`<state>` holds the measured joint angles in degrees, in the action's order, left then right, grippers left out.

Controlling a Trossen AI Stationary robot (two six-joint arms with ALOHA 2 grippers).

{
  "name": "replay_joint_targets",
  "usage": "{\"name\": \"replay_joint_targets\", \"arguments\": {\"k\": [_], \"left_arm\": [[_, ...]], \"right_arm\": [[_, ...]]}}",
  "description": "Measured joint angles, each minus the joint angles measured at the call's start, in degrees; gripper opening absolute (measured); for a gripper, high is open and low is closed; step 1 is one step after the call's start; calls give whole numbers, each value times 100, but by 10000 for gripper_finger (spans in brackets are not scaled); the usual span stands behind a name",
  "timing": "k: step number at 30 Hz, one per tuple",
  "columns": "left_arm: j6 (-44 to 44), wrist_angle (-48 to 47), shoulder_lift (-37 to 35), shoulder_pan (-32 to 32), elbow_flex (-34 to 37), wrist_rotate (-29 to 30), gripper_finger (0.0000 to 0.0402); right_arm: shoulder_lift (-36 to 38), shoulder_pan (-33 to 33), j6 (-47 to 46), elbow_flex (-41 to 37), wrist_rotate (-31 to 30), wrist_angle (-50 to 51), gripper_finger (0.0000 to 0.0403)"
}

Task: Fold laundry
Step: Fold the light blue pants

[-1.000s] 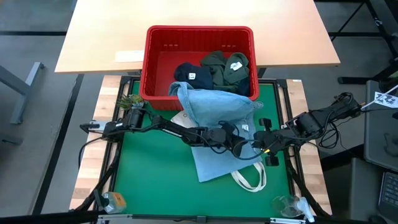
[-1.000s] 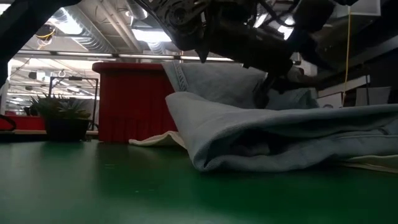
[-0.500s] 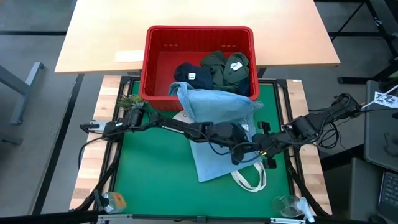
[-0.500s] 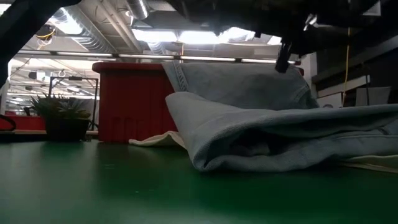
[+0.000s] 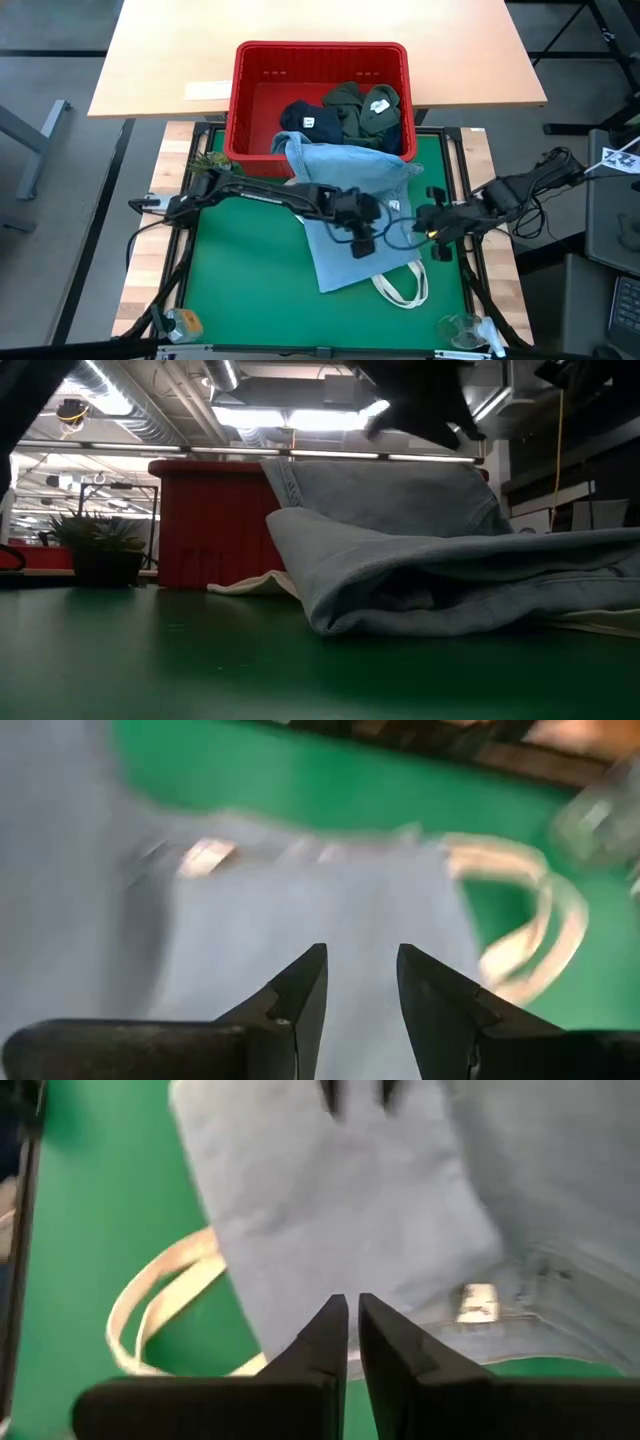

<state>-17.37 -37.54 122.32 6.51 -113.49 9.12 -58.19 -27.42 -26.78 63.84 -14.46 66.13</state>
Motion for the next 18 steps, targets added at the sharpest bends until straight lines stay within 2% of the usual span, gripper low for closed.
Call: {"name": "replay_joint_targets", "arguments": {"k": [7, 13, 18], "left_arm": [[-322, -1454, -644, 613, -4, 1460, 118], [-721, -1932, -714, 1155, 16, 1629, 118], [-1041, -1831, -712, 1476, 157, 1684, 118]], "right_arm": [[817, 7, -1611, -743, -657, -167, 30], [1210, 7, -2988, -1720, -904, -917, 30], [1138, 7, -3479, -2377, -1205, -1414, 30]]}}
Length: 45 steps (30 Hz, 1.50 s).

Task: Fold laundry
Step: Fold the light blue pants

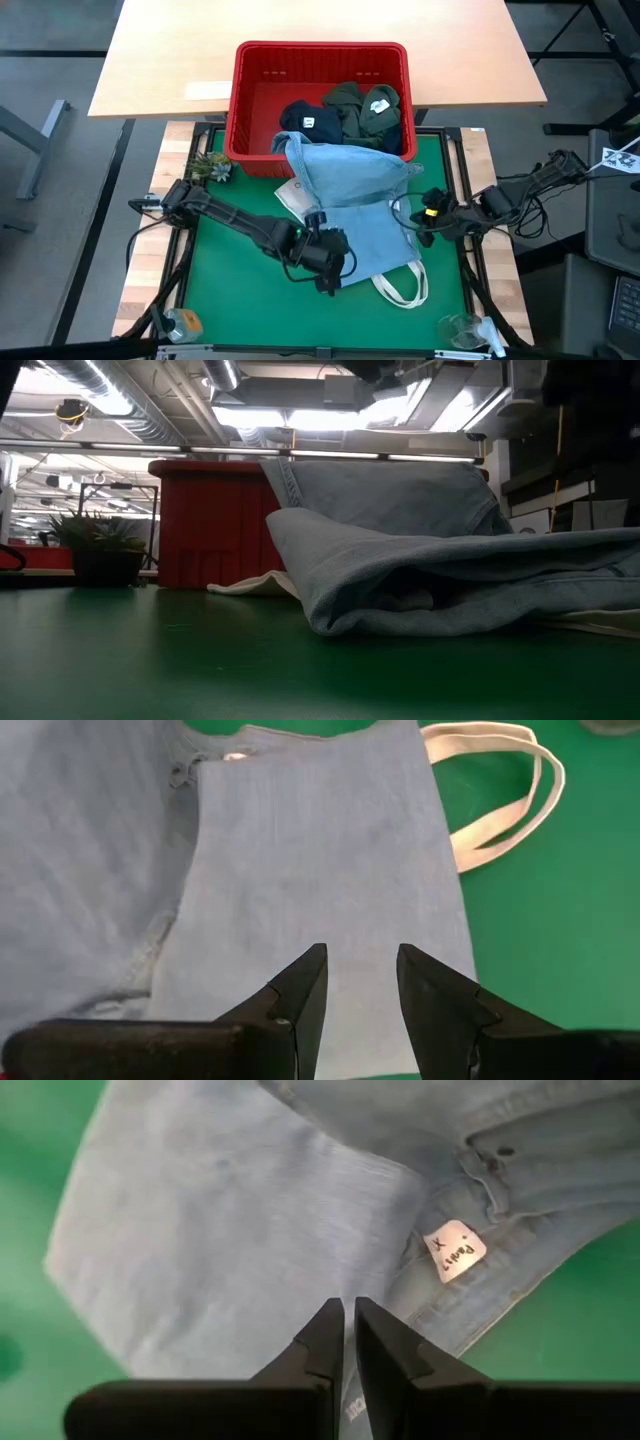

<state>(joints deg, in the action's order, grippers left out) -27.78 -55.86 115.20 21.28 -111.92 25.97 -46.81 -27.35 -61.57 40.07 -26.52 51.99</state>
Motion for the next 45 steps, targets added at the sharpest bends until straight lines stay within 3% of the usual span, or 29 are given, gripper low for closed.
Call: {"name": "replay_joint_targets", "arguments": {"k": [5, 19, 29, 33, 38, 45], "left_arm": [[-181, 164, 0, 157, 26, 35, 118], [-174, 278, 0, 173, 29, 267, 118], [-169, 280, 2, 173, 31, 292, 118], [-167, 280, 2, 173, 31, 300, 118], [-165, 280, 2, 173, 31, 300, 118], [-159, 278, 2, 173, 31, 298, 118]], "right_arm": [[-198, 0, -405, -377, -147, -458, 30], [-375, 0, -260, -406, -209, -565, 35], [-371, 60, -255, -406, -137, -567, 165], [-374, 479, -264, -406, 91, -571, 193], [-476, 1297, -157, -406, 352, -579, 196], [-884, 2202, 575, -406, 1474, -1014, 187]]}}
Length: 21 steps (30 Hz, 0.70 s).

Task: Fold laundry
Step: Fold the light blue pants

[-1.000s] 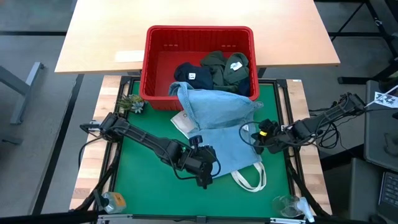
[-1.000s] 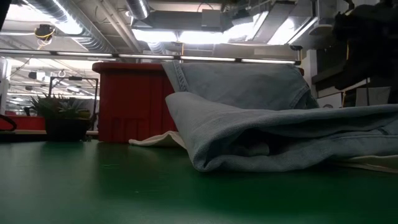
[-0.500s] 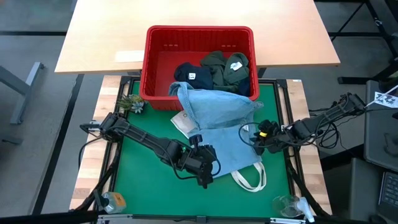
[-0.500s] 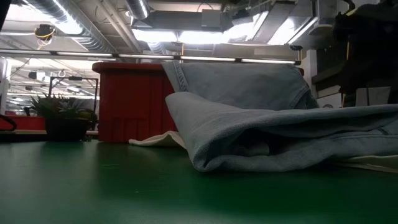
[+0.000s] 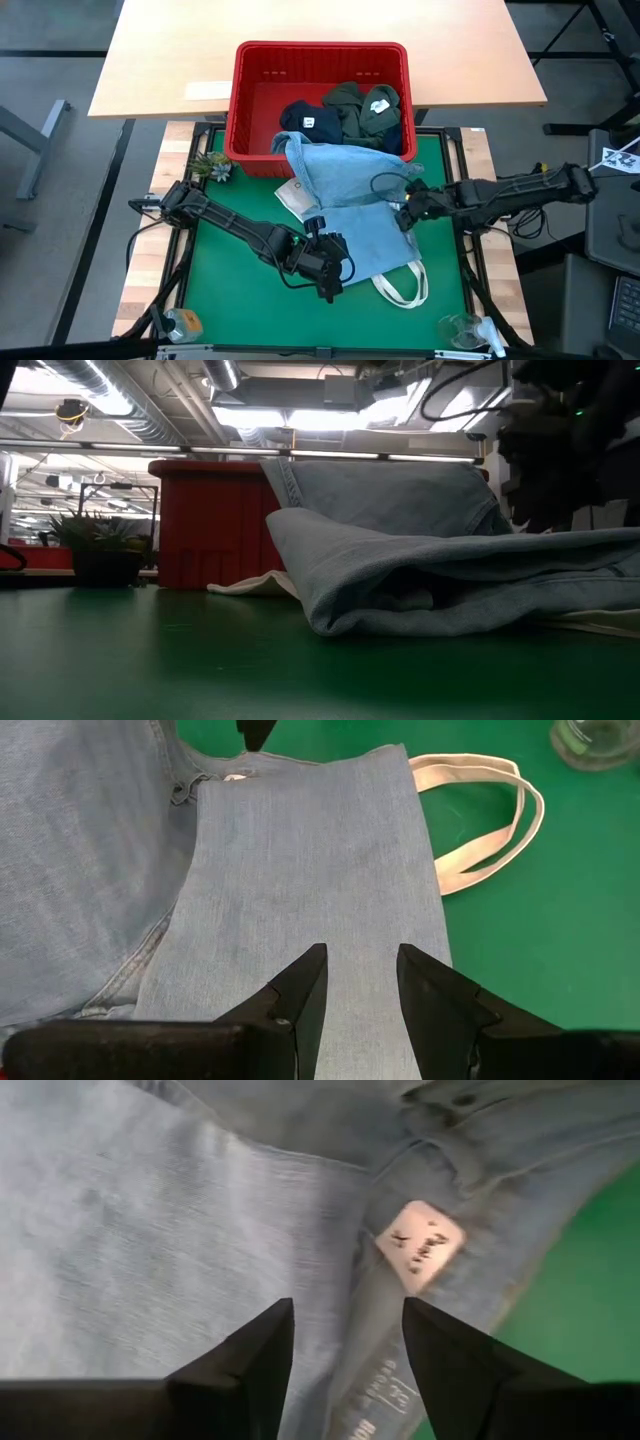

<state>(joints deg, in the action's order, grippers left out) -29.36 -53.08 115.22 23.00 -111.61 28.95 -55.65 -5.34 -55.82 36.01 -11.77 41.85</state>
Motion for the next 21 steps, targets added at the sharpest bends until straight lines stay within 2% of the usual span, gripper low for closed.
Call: {"name": "replay_joint_targets", "arguments": {"k": [7, 16, 21], "left_arm": [[2, -11, 2, 0, 0, 0, 118], [2, -26, 2, 0, 0, -2, 118], [2, -28, 4, 0, 0, -2, 118]], "right_arm": [[-565, 409, 668, 2, 688, -486, 186], [-1262, 787, 899, 2, 927, -494, 186], [-1542, 930, 1321, 2, 1559, -598, 186]]}}
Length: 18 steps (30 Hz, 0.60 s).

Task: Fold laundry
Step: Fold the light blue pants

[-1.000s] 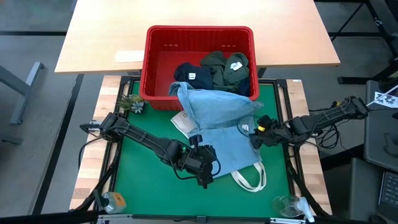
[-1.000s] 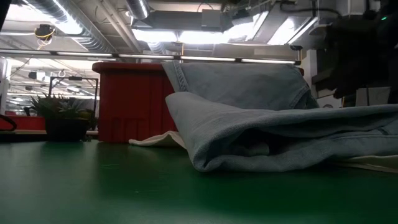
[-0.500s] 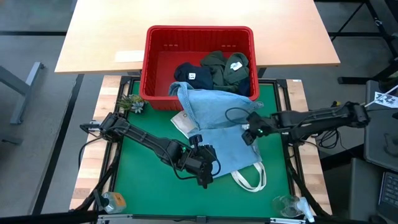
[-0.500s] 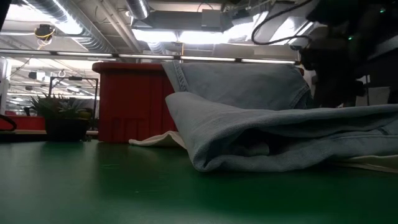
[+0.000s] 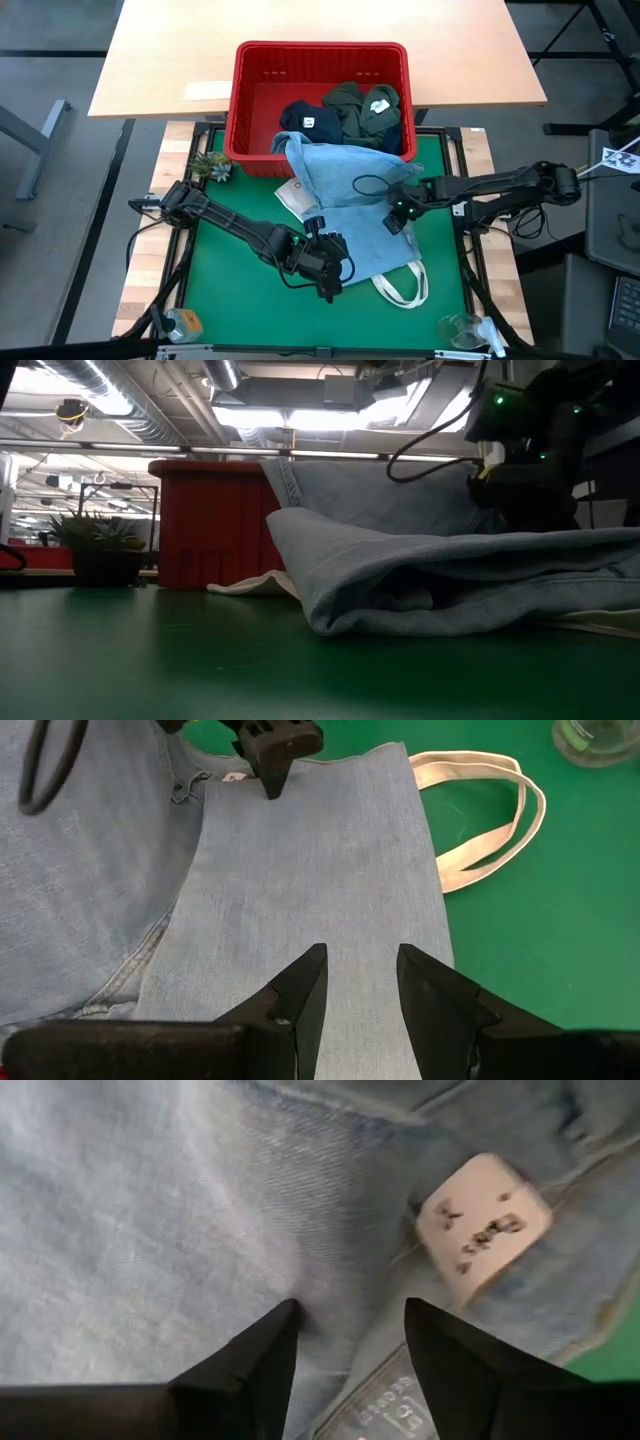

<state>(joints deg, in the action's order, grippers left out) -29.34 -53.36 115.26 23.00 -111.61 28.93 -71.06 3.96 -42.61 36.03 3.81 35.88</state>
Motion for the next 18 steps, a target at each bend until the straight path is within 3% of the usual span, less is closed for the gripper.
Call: {"name": "replay_joint_targets", "arguments": {"k": [4, 7, 14, 18], "left_arm": [[0, 1, 2, 0, 0, 0, 118], [-2, 1, 2, 0, 0, -2, 118], [-7, 1, 2, 0, 0, -2, 118], [-15, 1, 2, 6, 0, -2, 118]], "right_arm": [[-107, -15, 119, 0, 132, -42, 183], [-121, -15, 278, 0, 234, -48, 158], [-121, -17, 407, 3, 365, -45, 18], [-121, -18, 406, 161, 805, 147, 21]]}}
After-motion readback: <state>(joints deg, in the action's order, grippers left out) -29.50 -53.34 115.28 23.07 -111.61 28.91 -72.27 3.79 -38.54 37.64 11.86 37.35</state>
